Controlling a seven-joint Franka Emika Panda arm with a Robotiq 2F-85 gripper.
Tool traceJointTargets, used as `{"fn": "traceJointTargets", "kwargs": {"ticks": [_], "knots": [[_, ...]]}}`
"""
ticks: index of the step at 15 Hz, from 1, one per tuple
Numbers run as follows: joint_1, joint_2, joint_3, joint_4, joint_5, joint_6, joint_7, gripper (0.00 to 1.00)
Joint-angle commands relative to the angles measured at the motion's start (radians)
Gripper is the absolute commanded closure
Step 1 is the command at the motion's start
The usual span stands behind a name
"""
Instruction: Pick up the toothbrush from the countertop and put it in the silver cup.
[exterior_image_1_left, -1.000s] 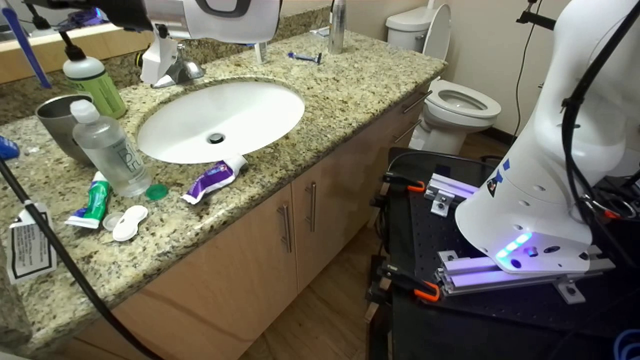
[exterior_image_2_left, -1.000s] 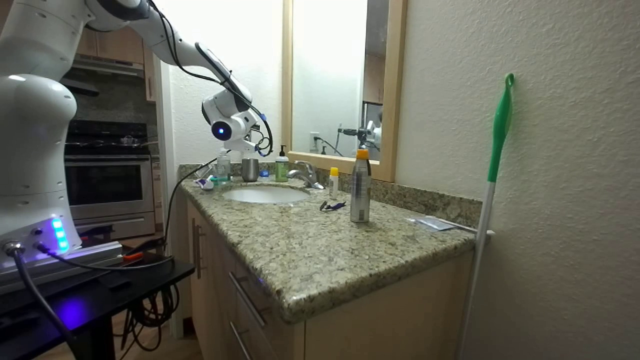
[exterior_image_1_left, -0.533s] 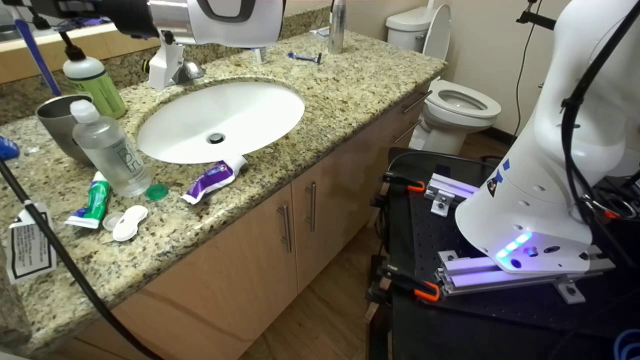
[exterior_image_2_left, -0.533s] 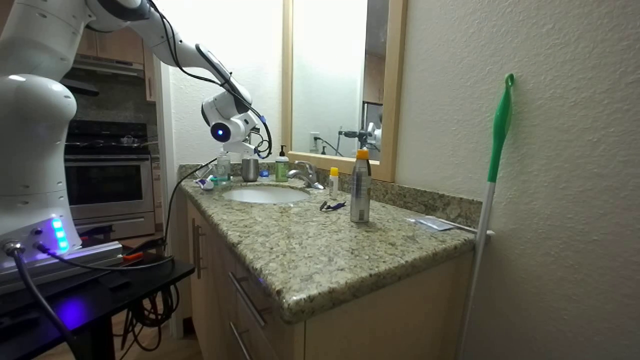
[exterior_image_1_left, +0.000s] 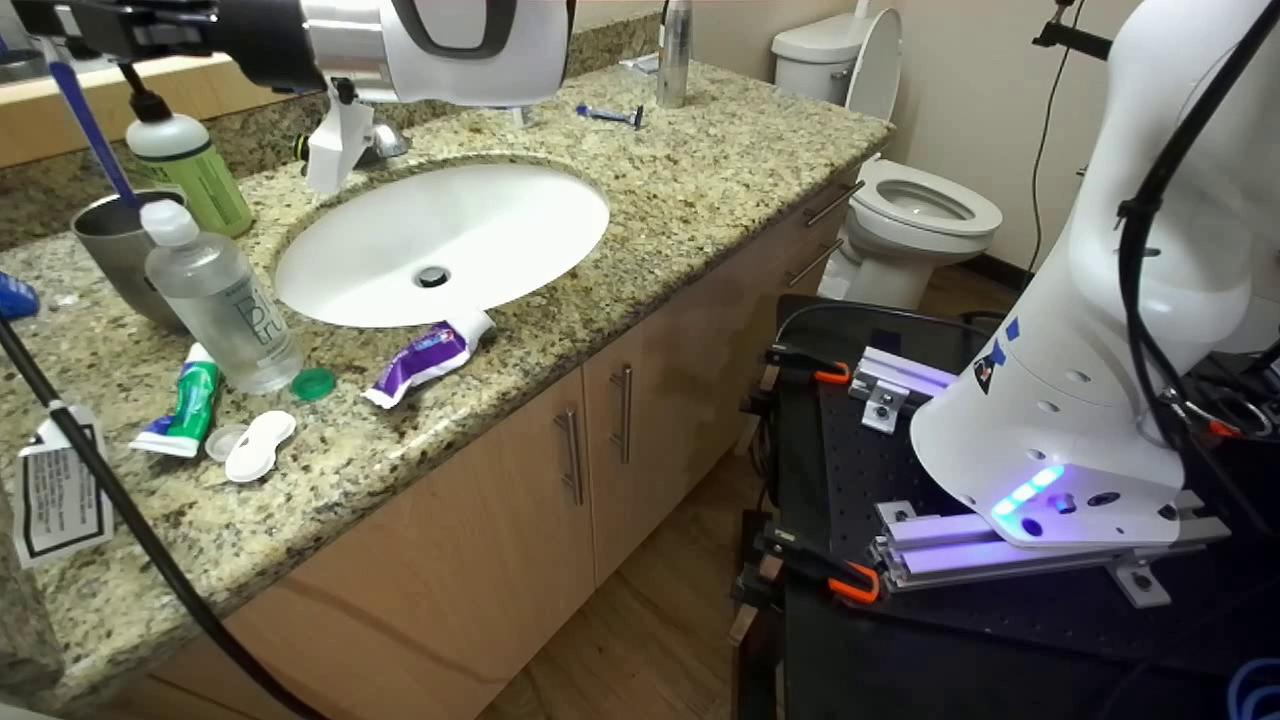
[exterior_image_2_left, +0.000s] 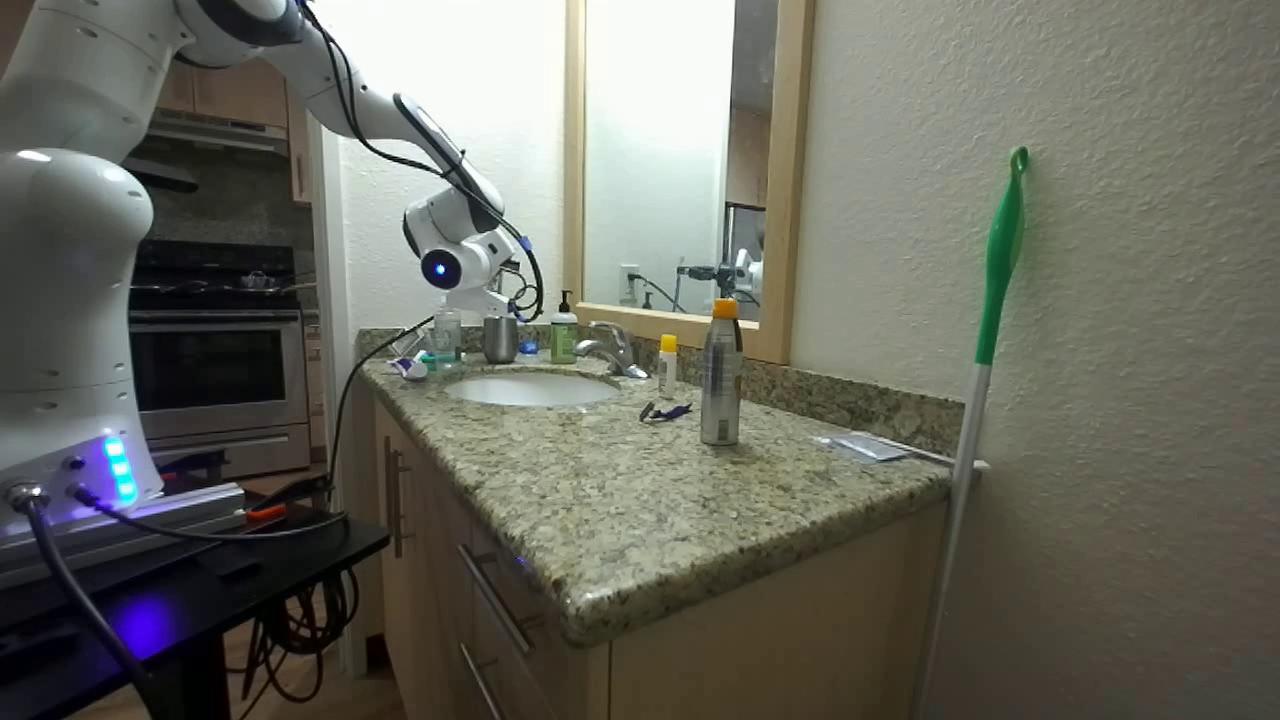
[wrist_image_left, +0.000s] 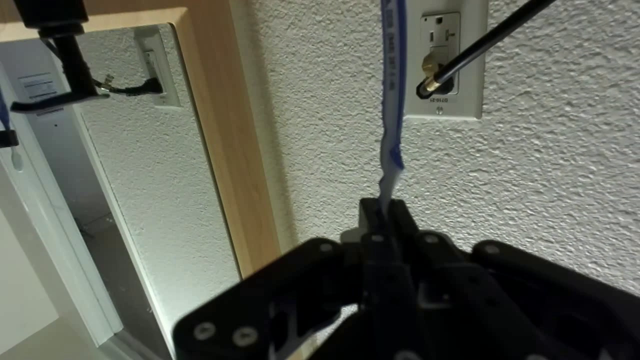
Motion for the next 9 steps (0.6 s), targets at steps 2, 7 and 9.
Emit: {"fn": "traceJointTargets", "kwargs": {"ticks": [2, 7, 9], "knots": [[-0.003, 0.017, -0.011, 0.011, -0.004, 0.002, -0.001, 0.98], [0.003, 0.015, -0.003, 0.011, 0.008, 0.037, 0.042, 0.98], [0.006, 0.016, 0.000, 0.013, 0.019, 0.049, 0.053, 0.98]]}}
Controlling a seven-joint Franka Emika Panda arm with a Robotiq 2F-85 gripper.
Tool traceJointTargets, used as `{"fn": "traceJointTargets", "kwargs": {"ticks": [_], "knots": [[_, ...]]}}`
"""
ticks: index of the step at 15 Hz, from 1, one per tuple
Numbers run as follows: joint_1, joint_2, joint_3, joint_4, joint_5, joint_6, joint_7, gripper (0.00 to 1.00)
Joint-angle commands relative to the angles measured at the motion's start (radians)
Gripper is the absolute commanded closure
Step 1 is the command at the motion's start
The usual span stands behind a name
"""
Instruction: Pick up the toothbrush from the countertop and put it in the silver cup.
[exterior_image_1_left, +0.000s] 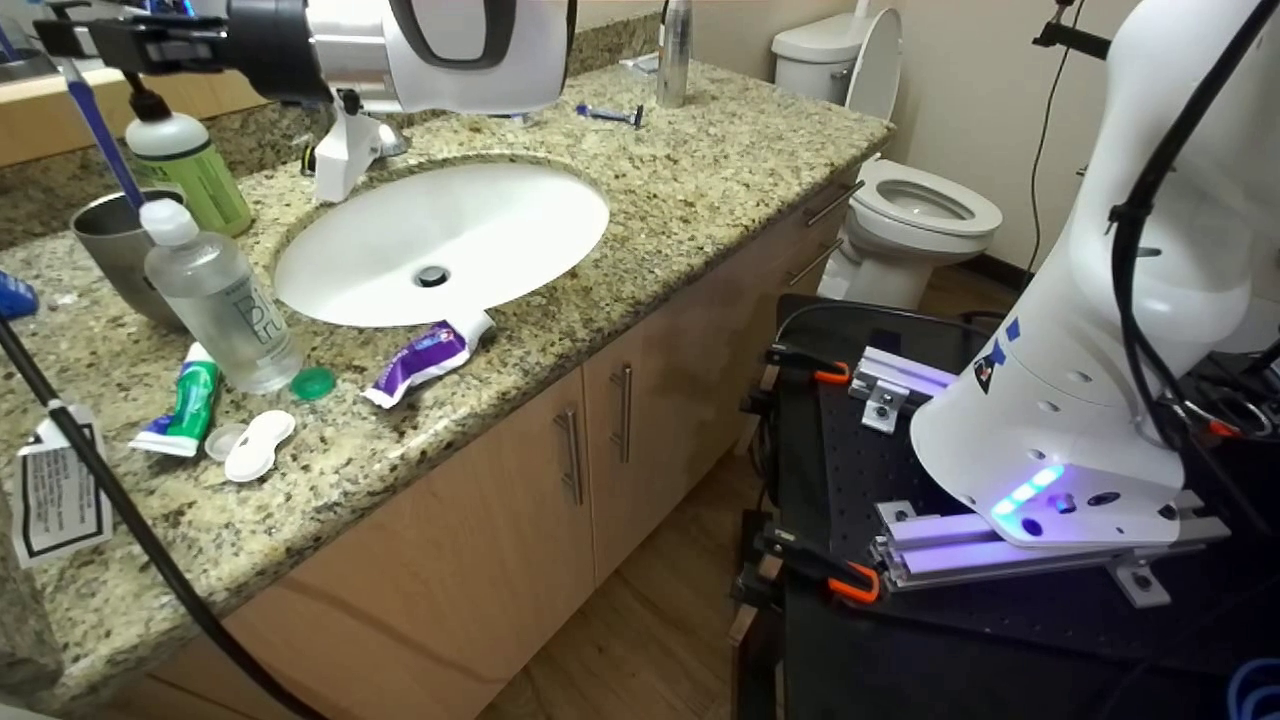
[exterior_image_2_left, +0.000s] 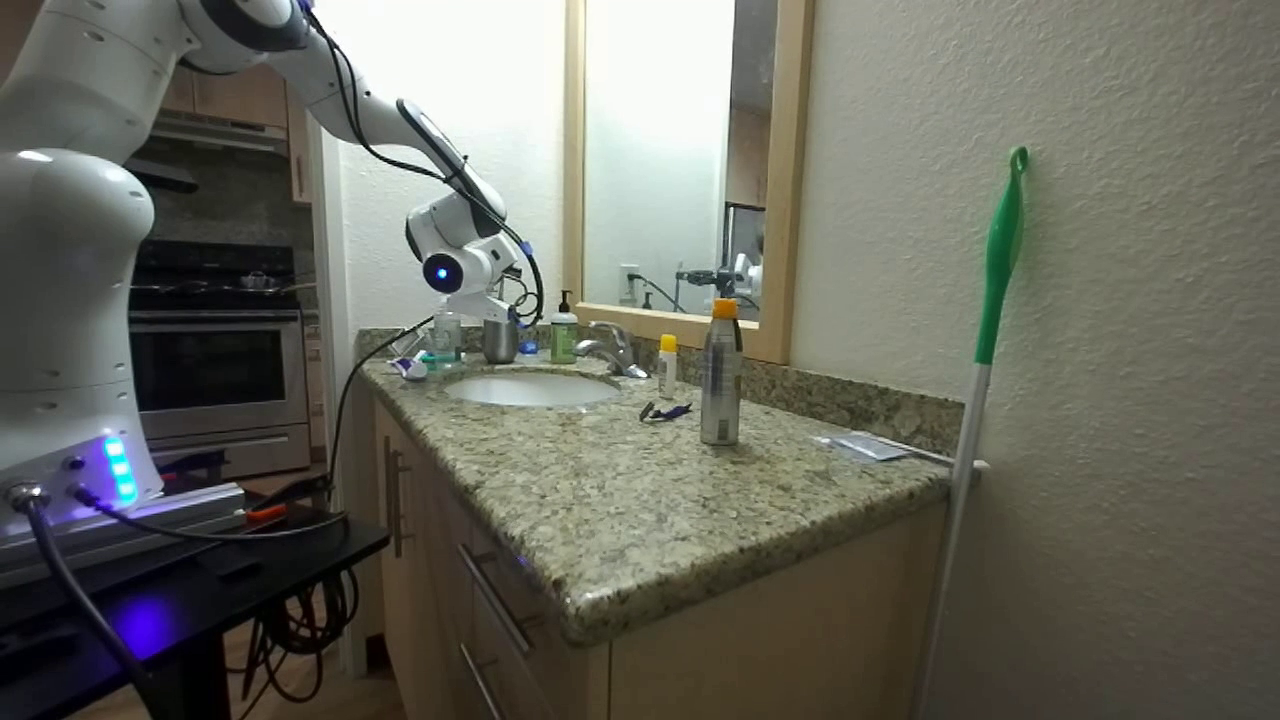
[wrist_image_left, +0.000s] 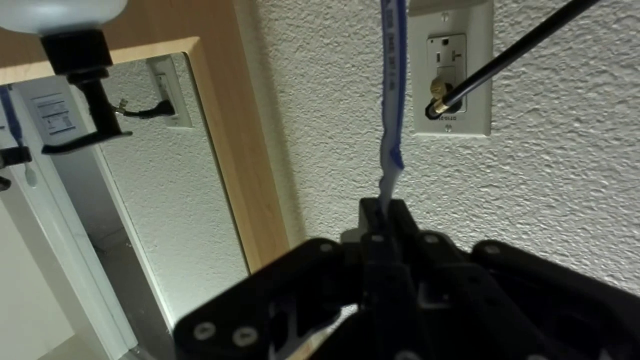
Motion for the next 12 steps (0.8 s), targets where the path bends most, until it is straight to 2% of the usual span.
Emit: {"fn": "traceJointTargets", "kwargs": {"ticks": [1, 2, 3, 5, 9, 12], "knots": [[-0.006, -0.009, 0.018, 0.002, 0.017, 0.039, 0.018, 0.98], [-0.006, -0.008, 0.018, 0.001, 0.017, 0.035, 0.019, 0.68], [-0.009, -0.007, 0.017, 0.001, 0.018, 0.020, 0.015, 0.68], [-0.010, -0.008, 0.015, -0.001, 0.015, 0.015, 0.010, 0.55], [-0.009, -0.014, 0.016, 0.003, 0.029, 0.031, 0.015, 0.27], [0.011, -0.084, 0.034, -0.012, 0.049, 0.108, 0.073, 0.05]]}}
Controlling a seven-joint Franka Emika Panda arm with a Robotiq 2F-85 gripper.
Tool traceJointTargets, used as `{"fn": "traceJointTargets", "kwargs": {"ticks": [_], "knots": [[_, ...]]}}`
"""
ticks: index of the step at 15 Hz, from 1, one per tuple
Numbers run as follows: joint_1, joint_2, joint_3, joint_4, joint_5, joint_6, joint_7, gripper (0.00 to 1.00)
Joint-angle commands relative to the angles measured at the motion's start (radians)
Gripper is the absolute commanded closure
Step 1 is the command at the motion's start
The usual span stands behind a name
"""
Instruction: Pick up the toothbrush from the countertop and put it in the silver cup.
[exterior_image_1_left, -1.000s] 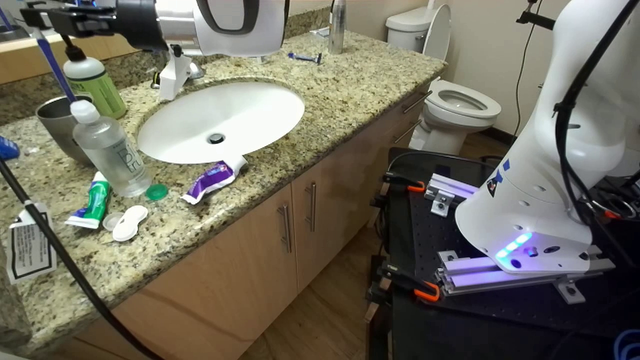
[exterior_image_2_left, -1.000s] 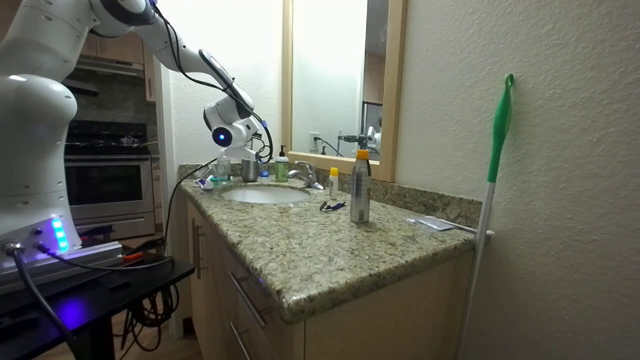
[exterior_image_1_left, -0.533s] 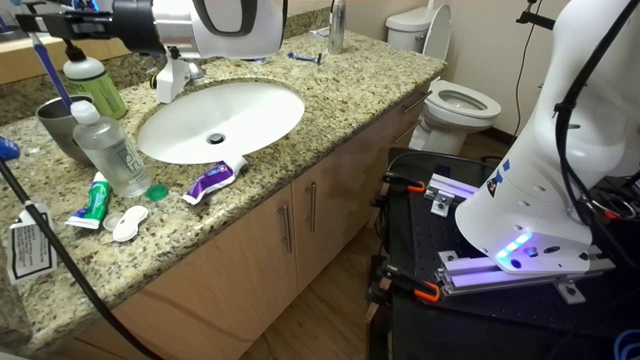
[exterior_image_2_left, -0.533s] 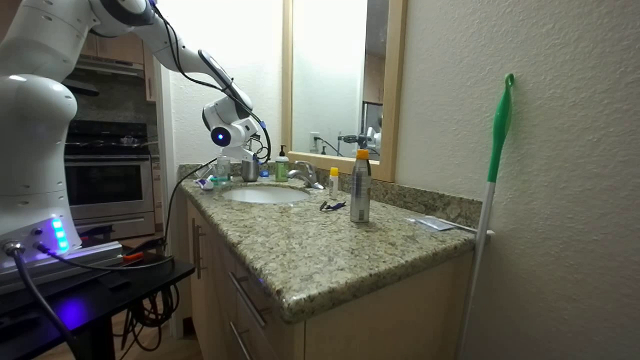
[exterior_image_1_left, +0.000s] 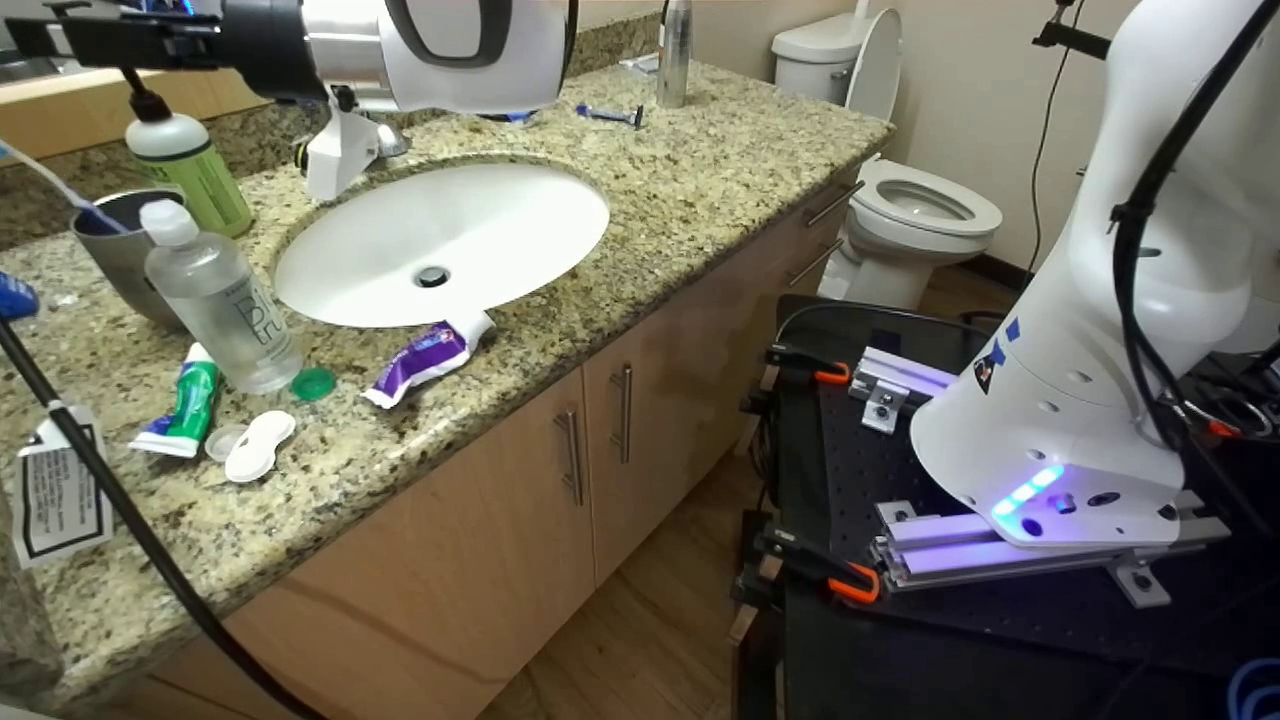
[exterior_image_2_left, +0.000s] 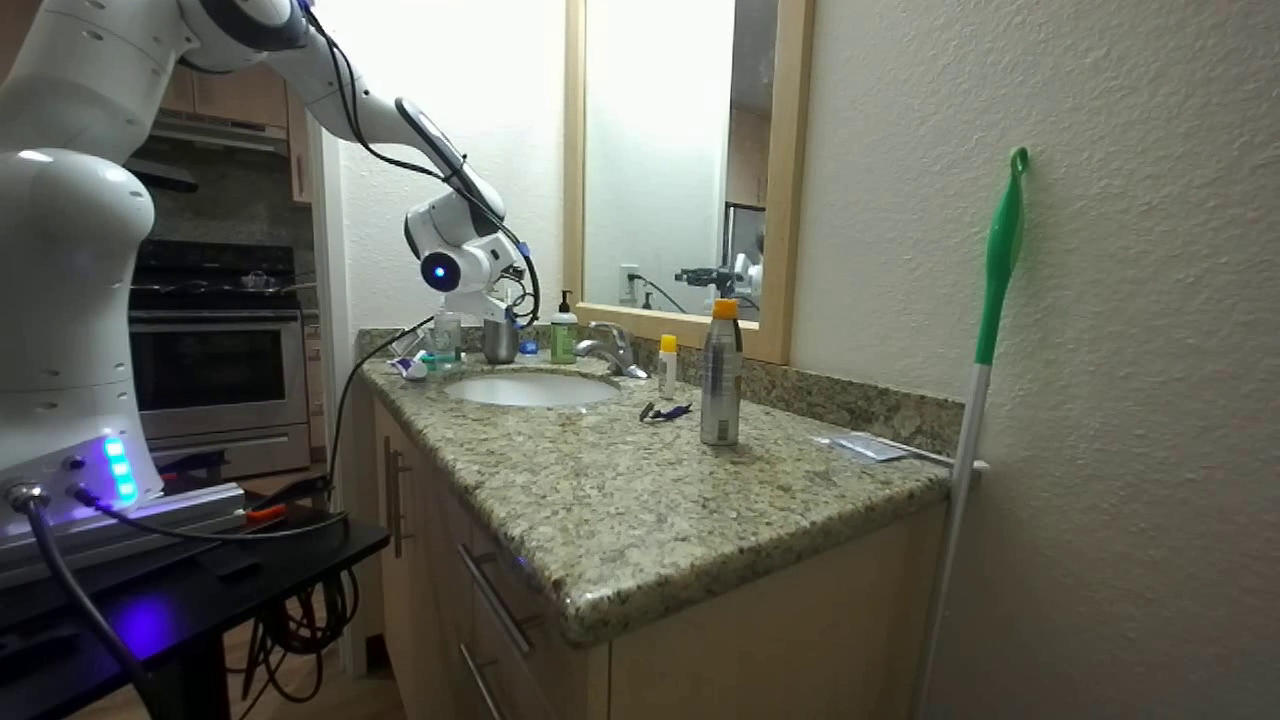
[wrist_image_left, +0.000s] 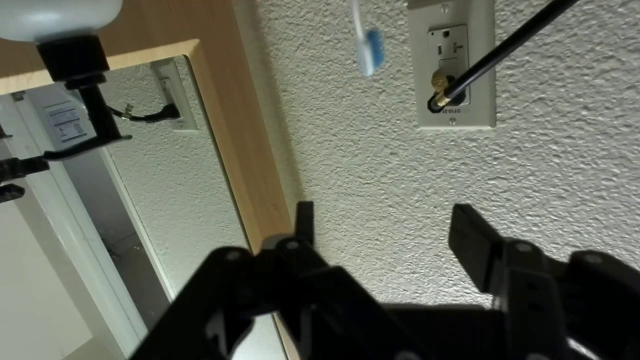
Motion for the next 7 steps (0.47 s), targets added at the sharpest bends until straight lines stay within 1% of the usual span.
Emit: {"fn": "traceJointTargets", "kwargs": {"ticks": [1, 2, 4, 5, 6, 7], "knots": [[0.019, -0.112, 0.035, -0.018, 0.022, 0.119, 0.071, 0.01], [0.033, -0.159, 0.043, -0.021, 0.047, 0.154, 0.058, 0.00], [0.040, -0.243, 0.049, -0.001, 0.036, 0.242, 0.043, 0.00], [0.044, -0.286, 0.055, 0.010, 0.027, 0.300, 0.036, 0.00], [0.053, -0.335, 0.068, 0.018, 0.025, 0.395, 0.035, 0.00], [0.049, -0.377, 0.080, 0.031, 0.000, 0.463, 0.054, 0.00]]}}
